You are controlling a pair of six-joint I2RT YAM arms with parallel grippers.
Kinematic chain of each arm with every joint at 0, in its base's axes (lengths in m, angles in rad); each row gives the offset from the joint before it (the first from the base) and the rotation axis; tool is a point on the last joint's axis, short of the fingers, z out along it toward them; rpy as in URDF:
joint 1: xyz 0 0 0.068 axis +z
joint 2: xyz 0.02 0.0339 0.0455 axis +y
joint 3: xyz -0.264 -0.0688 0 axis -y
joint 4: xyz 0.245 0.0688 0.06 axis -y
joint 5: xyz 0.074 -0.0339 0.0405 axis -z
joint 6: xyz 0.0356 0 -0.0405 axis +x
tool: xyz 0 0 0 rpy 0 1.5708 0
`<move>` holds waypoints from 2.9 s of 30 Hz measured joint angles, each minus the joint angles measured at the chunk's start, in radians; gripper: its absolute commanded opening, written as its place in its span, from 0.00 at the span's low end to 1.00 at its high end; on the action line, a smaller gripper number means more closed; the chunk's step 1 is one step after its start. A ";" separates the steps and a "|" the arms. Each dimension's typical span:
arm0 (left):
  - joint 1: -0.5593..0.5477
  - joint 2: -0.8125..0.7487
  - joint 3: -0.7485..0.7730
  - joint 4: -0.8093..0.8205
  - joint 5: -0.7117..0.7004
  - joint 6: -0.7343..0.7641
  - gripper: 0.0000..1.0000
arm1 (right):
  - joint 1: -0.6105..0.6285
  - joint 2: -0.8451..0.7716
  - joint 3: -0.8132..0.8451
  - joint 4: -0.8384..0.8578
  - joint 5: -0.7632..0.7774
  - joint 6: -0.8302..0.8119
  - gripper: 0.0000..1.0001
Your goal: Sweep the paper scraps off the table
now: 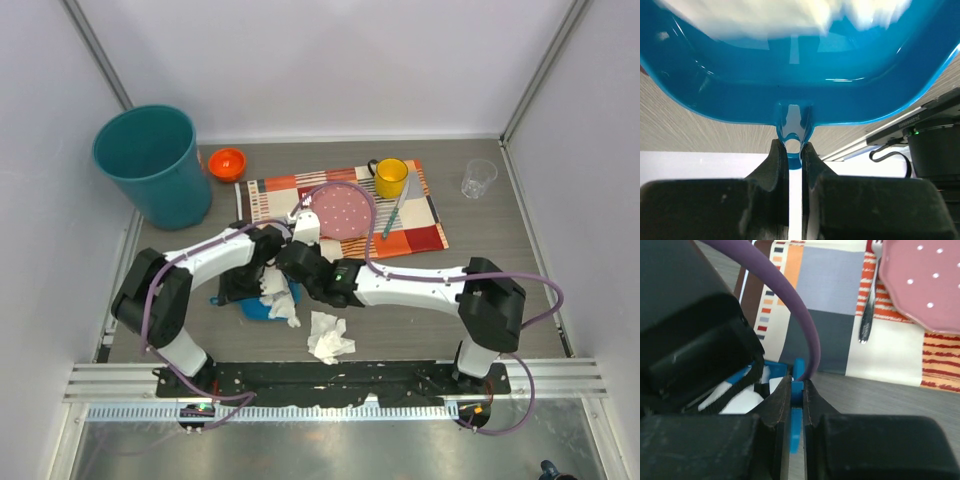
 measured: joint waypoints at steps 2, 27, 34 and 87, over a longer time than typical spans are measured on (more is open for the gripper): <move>-0.014 0.010 0.013 -0.004 0.020 -0.015 0.00 | 0.000 0.023 0.025 0.004 -0.011 -0.005 0.01; -0.031 0.012 0.042 0.124 0.355 -0.121 0.00 | -0.051 -0.167 0.035 -0.141 0.032 -0.062 0.01; -0.032 -0.010 0.048 0.165 0.419 -0.154 0.00 | -0.071 -0.310 0.008 -0.211 0.130 -0.071 0.01; 0.812 0.111 1.166 0.048 0.218 -0.363 0.00 | -0.093 -0.578 -0.121 -0.449 0.361 -0.061 0.01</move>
